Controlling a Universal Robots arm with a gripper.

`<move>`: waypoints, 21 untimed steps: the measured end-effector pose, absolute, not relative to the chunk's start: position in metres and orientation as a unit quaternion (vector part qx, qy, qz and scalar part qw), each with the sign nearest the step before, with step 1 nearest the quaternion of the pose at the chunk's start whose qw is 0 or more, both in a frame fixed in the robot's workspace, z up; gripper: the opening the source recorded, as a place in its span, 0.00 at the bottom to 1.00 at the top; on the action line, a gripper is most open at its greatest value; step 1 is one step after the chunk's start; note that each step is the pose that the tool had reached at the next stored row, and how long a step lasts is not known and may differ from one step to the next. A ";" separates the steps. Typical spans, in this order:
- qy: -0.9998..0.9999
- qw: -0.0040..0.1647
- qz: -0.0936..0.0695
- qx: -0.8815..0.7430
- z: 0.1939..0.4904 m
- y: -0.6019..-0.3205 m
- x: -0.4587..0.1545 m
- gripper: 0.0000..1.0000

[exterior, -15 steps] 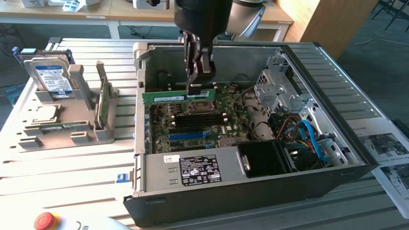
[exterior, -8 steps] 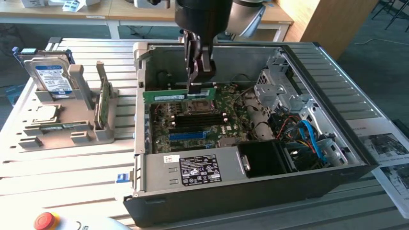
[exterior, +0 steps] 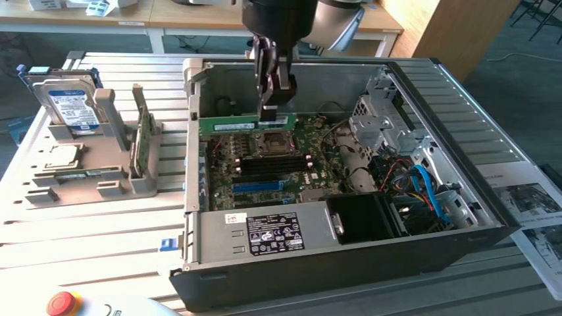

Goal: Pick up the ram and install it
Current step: 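Pick up the ram and move it above insertion slot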

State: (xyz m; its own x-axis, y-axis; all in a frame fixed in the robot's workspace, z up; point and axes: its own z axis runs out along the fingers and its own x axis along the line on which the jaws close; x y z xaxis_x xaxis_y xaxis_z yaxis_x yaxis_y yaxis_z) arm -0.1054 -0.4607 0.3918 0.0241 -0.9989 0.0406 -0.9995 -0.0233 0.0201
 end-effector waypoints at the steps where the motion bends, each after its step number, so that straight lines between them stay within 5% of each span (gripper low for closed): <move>1: -0.698 0.021 0.008 0.715 0.392 -0.458 -0.105 0.12; 21: -0.698 0.022 0.008 0.715 0.392 -0.419 -0.097 0.12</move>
